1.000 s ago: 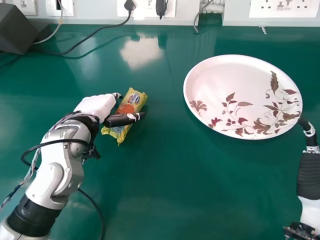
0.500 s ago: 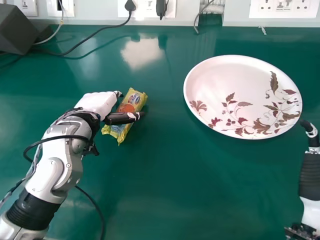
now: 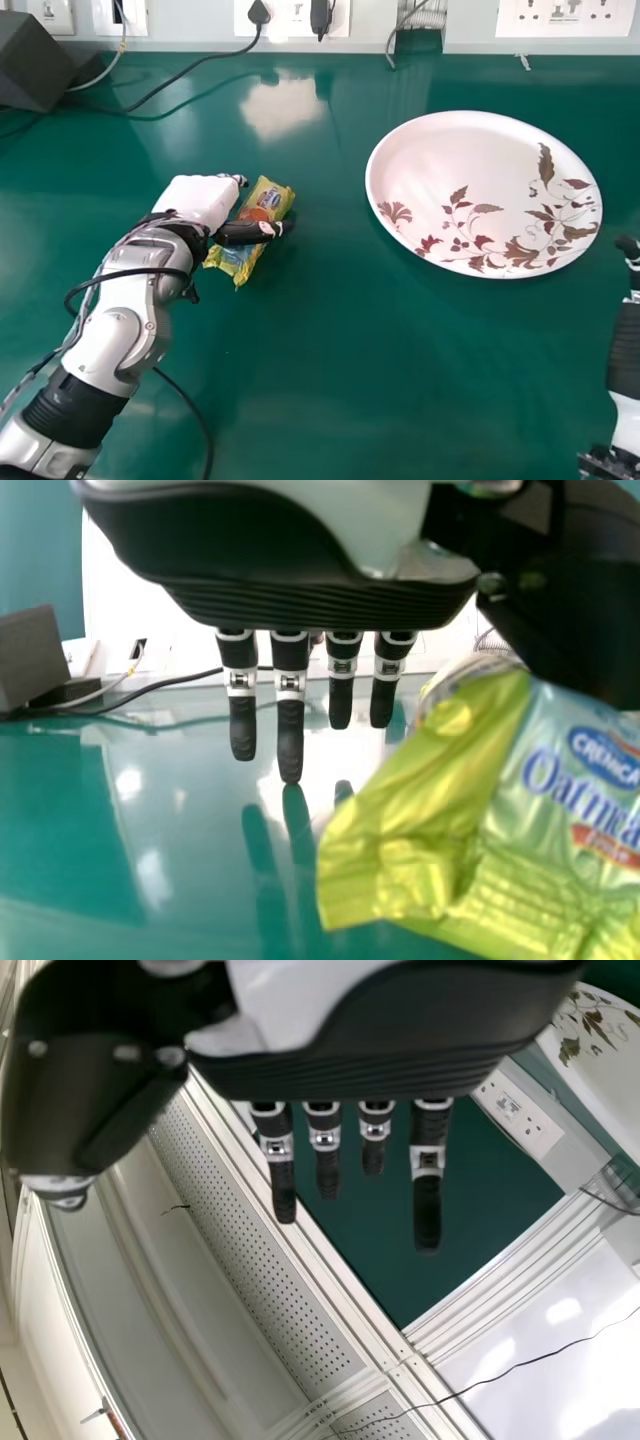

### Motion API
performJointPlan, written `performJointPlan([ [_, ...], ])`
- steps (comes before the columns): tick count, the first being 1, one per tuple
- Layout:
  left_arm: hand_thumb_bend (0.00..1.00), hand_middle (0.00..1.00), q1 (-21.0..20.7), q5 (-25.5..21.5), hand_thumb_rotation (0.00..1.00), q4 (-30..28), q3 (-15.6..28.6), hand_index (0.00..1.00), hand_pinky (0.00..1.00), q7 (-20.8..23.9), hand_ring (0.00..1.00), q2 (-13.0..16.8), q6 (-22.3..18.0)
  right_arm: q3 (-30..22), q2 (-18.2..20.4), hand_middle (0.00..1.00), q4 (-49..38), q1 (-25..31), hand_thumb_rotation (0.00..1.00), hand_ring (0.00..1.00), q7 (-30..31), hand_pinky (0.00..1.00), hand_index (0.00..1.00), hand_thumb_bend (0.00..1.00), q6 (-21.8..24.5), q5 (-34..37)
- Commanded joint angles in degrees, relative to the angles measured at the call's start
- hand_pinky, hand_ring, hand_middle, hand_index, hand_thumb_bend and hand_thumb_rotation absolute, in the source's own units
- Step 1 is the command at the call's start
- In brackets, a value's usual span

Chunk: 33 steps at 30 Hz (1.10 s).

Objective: Pick up biscuit and place it in the plate

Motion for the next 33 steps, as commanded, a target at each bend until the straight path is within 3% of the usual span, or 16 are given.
performJointPlan([
  [1,1.0,0.95,3.5,0.7,0.59,4.8,-2.2,0.93,0.73,-0.9,0.87,1.1,-0.5,0.0,1.8,0.94,-0.2,0.1,0.11,0.78,0.5,0.49,0.84,0.88,-0.2,0.5],
  [10,1.0,0.95,3.2,0.7,0.6,8.0,-3.9,0.94,0.7,0.9,0.86,3.0,-4.8,-0.2,2.0,0.93,-0.4,0.2,0.1,0.76,0.1,0.48,0.84,0.81,-0.8,-0.4],
  [20,1.0,0.96,3.2,1.4,0.56,7.0,-5.7,0.93,0.7,-4.2,0.87,6.8,-7.8,-0.3,1.3,0.93,-1.3,0.5,0.13,0.79,0.5,0.53,0.74,0.82,0.5,1.3],
  [22,1.0,0.95,3.2,1.7,0.49,6.4,-6.0,0.92,0.67,-5.7,0.85,7.5,-8.1,-0.2,1.4,0.94,-1.8,0.8,0.13,0.81,0.0,0.54,0.73,0.83,1.5,2.8],
  [25,0.99,0.83,3.4,1.5,0.23,5.4,-5.9,0.82,0.52,-7.0,0.71,8.1,-8.2,0.0,2.5,0.92,-3.0,1.1,0.11,0.8,-2.2,0.54,0.66,0.85,2.7,4.4],
  [29,0.87,0.66,3.6,1.8,0.05,4.0,-5.9,0.7,0.39,-8.0,0.52,8.9,-9.3,-0.2,4.3,0.86,-3.4,0.4,0.13,0.75,-6.1,0.53,0.66,0.85,1.1,1.4],
  [31,0.83,0.6,3.7,2.1,0.02,3.4,-5.9,0.66,0.37,-8.0,0.48,9.5,-10.2,0.0,4.9,0.82,-3.8,0.1,0.13,0.72,-7.8,0.52,0.63,0.85,0.7,1.2],
  [33,0.59,0.52,3.7,2.0,0.0,3.2,-5.8,0.56,0.34,-8.3,0.43,9.8,-10.8,0.4,5.4,0.77,-4.4,0.2,0.14,0.65,-9.6,0.47,0.61,0.84,0.4,1.1],
])
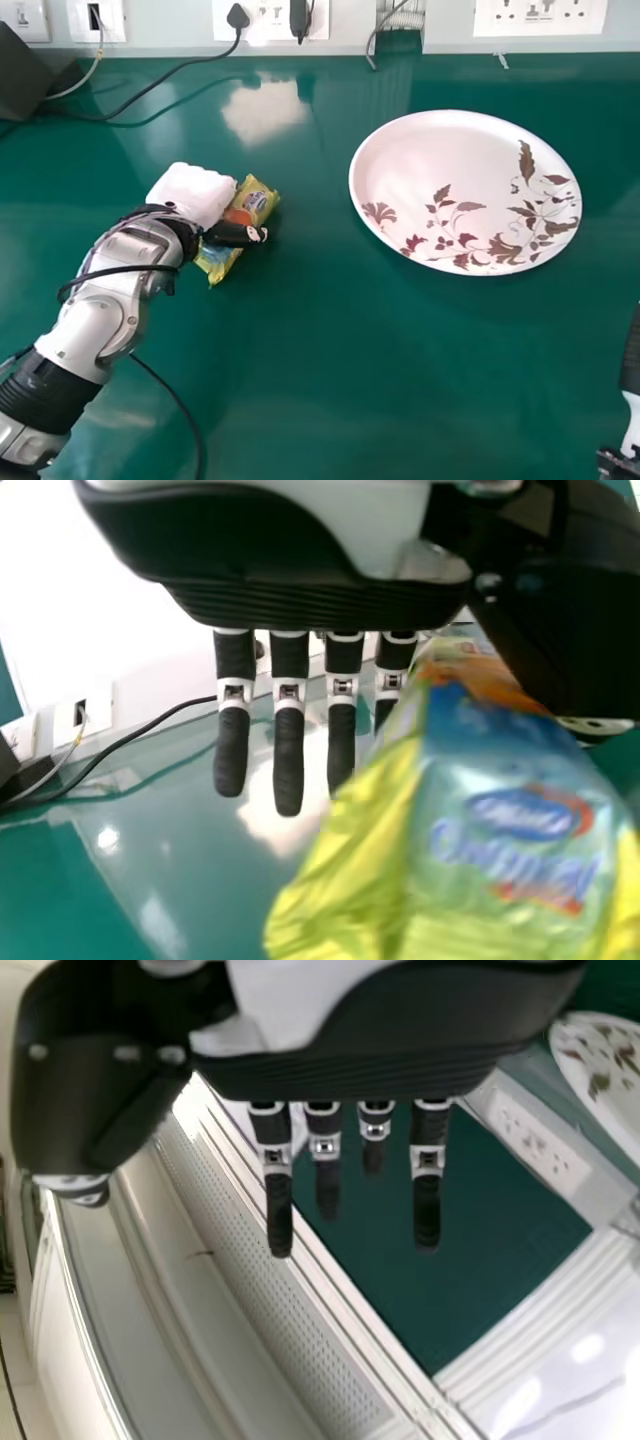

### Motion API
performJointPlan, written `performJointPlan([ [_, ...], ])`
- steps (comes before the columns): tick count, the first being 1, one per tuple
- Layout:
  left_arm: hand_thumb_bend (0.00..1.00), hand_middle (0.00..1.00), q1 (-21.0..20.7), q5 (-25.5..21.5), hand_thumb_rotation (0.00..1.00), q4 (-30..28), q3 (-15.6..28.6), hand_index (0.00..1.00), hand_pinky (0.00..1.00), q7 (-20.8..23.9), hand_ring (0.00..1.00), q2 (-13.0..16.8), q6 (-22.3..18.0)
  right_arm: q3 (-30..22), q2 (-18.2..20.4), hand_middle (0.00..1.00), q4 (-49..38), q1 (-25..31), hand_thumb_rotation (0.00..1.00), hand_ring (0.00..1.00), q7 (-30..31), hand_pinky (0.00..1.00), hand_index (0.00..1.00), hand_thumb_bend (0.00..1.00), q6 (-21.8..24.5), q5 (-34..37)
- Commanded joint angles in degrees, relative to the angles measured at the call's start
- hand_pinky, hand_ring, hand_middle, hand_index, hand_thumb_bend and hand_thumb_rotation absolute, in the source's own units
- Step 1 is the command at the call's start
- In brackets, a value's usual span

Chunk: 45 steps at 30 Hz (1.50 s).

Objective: Pick up biscuit and place it in the plate

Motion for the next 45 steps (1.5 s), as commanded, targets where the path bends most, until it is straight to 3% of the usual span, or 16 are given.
performJointPlan([
  [1,0.57,0.52,5.5,-0.7,0.0,2.9,-2.9,0.55,0.34,-6.1,0.43,1.2,-1.6,0.6,5.1,0.76,-1.2,-0.5,0.14,0.65,-2.1,0.47,0.61,0.84,-1.2,-0.5],
  [3,0.53,0.51,5.4,-0.8,0.0,2.9,-2.7,0.52,0.31,-6.6,0.42,1.2,-1.7,1.0,5.1,0.75,-1.4,-0.4,0.14,0.64,-2.9,0.46,0.63,0.83,-1.9,-1.2],
  [8,0.51,0.5,5.8,-1.0,0.0,2.1,-2.3,0.51,0.27,-6.9,0.41,1.2,-1.4,1.5,5.1,0.75,-1.3,-0.2,0.13,0.66,-6.1,0.47,0.6,0.82,-3.7,-4.9],
  [19,0.51,0.5,5.7,-0.7,0.0,1.4,-2.5,0.5,0.25,-7.7,0.4,1.7,-2.1,2.8,4.3,0.72,-1.5,-0.2,0.12,0.62,-7.0,0.45,0.62,0.81,-4.8,-2.9],
  [21,0.51,0.5,5.5,-0.9,0.0,1.5,-2.4,0.51,0.25,-8.0,0.4,1.4,-1.9,3.0,4.1,0.7,-1.5,-0.2,0.11,0.58,-6.7,0.42,0.65,0.8,-4.9,-2.4],
  [23,0.51,0.49,5.7,-2.2,0.0,1.5,-1.6,0.52,0.26,-6.5,0.39,1.2,-2.1,3.2,4.0,0.6,-1.6,-0.1,0.06,0.46,-6.5,0.33,0.7,0.81,-5.0,-1.9],
  [25,0.51,0.49,6.0,-3.3,0.0,1.0,-0.7,0.52,0.26,-5.2,0.39,1.1,-2.3,3.2,3.8,0.55,-1.7,-0.1,0.03,0.4,-6.4,0.28,0.72,0.8,-5.1,-1.5],
  [28,0.51,0.49,6.6,-5.0,0.0,-0.6,0.9,0.53,0.25,-4.7,0.39,1.4,-2.4,3.3,3.7,0.5,-2.1,0.1,0.0,0.34,-7.0,0.22,0.77,0.6,-4.9,-1.8],
  [30,0.51,0.49,6.9,-5.9,0.0,-1.9,2.0,0.53,0.25,-4.3,0.39,1.5,-2.4,3.3,3.7,0.49,-2.3,0.2,0.0,0.31,-7.1,0.19,0.79,0.56,-4.9,-1.8],
  [38,0.51,0.49,7.9,-9.8,0.0,-4.3,5.8,0.53,0.25,-2.4,0.39,0.8,-2.2,3.5,3.5,0.48,-3.0,0.0,0.0,0.28,-8.1,0.17,0.72,0.55,-4.9,-3.0],
  [45,0.51,0.48,7.4,-11.4,0.0,-4.0,6.6,0.52,0.23,-2.3,0.39,0.6,-2.2,3.1,3.5,0.48,-2.4,-1.0,0.0,0.28,-9.5,0.18,0.69,0.55,-5.6,-4.5],
])
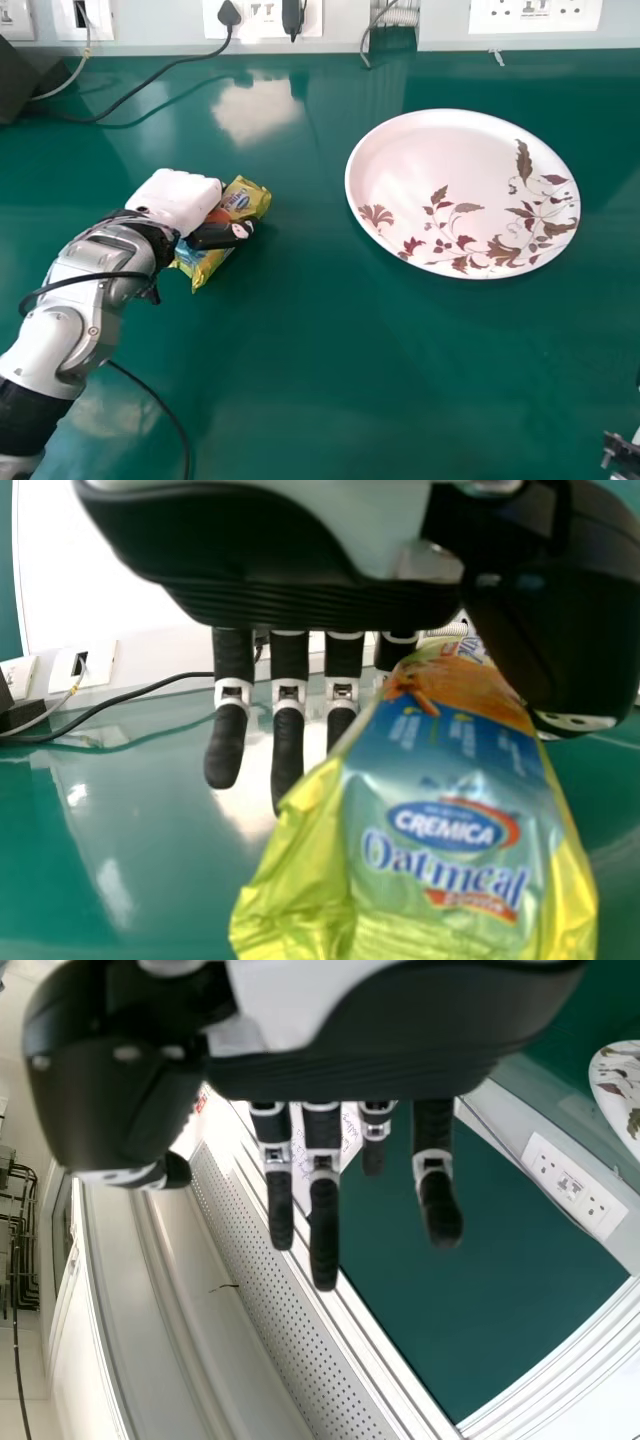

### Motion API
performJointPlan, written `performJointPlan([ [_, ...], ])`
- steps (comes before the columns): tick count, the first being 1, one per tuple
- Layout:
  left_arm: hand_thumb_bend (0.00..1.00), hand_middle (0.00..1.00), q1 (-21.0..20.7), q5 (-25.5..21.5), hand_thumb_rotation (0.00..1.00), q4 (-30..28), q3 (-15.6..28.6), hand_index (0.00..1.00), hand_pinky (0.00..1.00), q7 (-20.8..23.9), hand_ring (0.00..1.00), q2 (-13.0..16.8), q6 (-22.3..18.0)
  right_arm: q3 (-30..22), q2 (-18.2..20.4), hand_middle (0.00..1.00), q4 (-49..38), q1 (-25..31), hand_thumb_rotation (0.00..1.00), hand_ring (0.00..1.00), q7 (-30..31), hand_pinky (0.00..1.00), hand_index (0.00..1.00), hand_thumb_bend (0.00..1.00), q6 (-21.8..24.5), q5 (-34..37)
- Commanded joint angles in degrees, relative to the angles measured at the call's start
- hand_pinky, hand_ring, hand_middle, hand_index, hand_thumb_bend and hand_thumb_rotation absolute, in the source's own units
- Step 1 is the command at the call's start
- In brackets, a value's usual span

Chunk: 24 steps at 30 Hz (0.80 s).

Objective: Pick up biscuit and place it in the plate

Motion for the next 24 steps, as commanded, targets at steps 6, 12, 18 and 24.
performJointPlan([
  [6,0.51,0.48,2.7,-2.6,0.0,1.7,-1.0,0.52,0.22,-1.6,0.39,-0.7,-0.8,-0.6,3.3,0.48,0.8,-2.1,0.0,0.27,-0.4,0.16,0.68,0.55,-1.5,-0.4],
  [12,0.51,0.48,2.7,-3.1,0.0,1.9,-1.0,0.52,0.21,-0.8,0.39,-0.8,-1.1,-0.9,3.0,0.48,1.3,-2.5,0.0,0.26,-0.4,0.15,0.67,0.55,-1.5,-0.3],
  [18,0.51,0.47,2.9,-1.4,0.0,2.9,-1.6,0.52,0.2,2.9,0.38,-2.2,0.3,-0.6,3.4,0.48,0.7,-2.2,0.0,0.26,-1.0,0.15,0.66,0.55,-1.3,-0.4],
  [24,0.51,0.47,4.2,-1.6,0.0,3.6,-0.8,0.53,0.2,10.4,0.38,-3.9,-0.7,-0.7,3.4,0.48,0.5,-2.0,0.0,0.27,-2.0,0.16,0.64,0.55,-1.5,-1.5],
])
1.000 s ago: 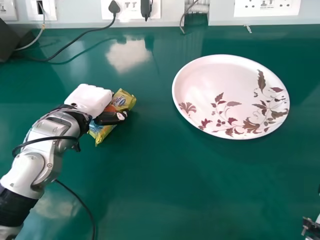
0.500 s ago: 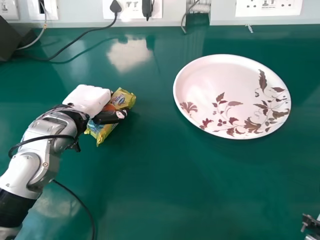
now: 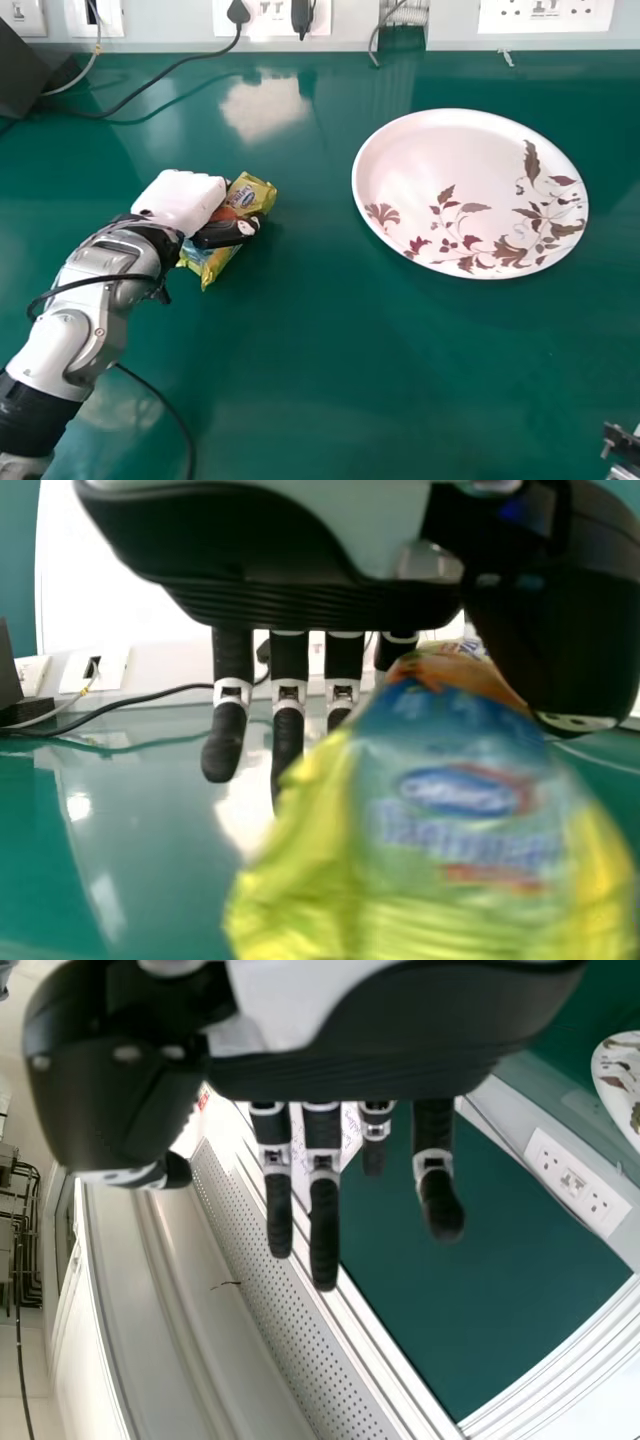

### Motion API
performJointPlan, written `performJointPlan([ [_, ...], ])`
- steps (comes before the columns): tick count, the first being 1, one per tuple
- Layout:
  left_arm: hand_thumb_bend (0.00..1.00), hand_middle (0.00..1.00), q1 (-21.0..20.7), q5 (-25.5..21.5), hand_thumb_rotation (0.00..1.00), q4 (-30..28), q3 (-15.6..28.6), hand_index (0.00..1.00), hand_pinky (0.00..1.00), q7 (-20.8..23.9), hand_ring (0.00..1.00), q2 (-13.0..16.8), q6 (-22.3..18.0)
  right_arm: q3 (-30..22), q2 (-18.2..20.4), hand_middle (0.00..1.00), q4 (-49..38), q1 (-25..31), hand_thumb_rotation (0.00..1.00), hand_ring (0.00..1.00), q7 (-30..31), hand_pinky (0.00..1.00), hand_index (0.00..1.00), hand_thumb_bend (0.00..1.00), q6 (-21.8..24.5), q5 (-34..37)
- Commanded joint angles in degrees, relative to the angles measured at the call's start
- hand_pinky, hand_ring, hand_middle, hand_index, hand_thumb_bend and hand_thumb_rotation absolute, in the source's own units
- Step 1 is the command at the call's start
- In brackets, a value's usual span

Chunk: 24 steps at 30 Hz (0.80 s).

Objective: Pick up biscuit and place it in the plate

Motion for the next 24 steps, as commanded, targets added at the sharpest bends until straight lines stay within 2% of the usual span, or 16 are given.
performJointPlan([
  [1,0.51,0.47,2.5,-1.0,0.0,1.3,-0.7,0.53,0.2,1.1,0.38,-0.9,-1.2,0.1,3.7,0.48,-0.3,-0.3,0.0,0.27,-0.3,0.16,0.64,0.55,-0.7,-0.5],
  [6,0.51,0.47,3.4,-2.9,0.0,1.5,0.4,0.52,0.2,6.9,0.38,-2.1,-2.8,0.2,3.7,0.48,-0.6,-0.1,0.0,0.3,-0.6,0.18,0.63,0.55,-0.6,-0.8],
  [10,0.51,0.47,3.9,-4.1,0.0,1.6,0.9,0.53,0.2,9.5,0.38,-2.4,-3.5,0.4,3.7,0.48,-0.7,0.0,0.0,0.33,-0.5,0.2,0.61,0.55,-0.7,-0.9],
  [11,0.51,0.47,4.0,-4.2,0.0,1.7,1.0,0.53,0.2,10.0,0.38,-2.5,-3.5,0.3,3.6,0.48,-0.7,0.0,0.0,0.32,-0.5,0.2,0.55,0.54,-0.7,-0.9],
  [14,0.51,0.46,4.1,-4.5,0.0,2.0,1.0,0.53,0.19,10.8,0.38,-2.8,-3.5,0.1,3.6,0.48,-0.6,0.0,0.0,0.3,-0.8,0.18,0.5,0.53,-0.7,-1.6],
  [24,0.51,0.46,4.5,-5.3,0.0,1.0,1.6,0.53,0.19,11.3,0.38,-3.4,-3.2,0.5,3.6,0.48,-1.3,0.3,0.0,0.26,-0.8,0.15,0.49,0.53,-0.5,-1.1],
])
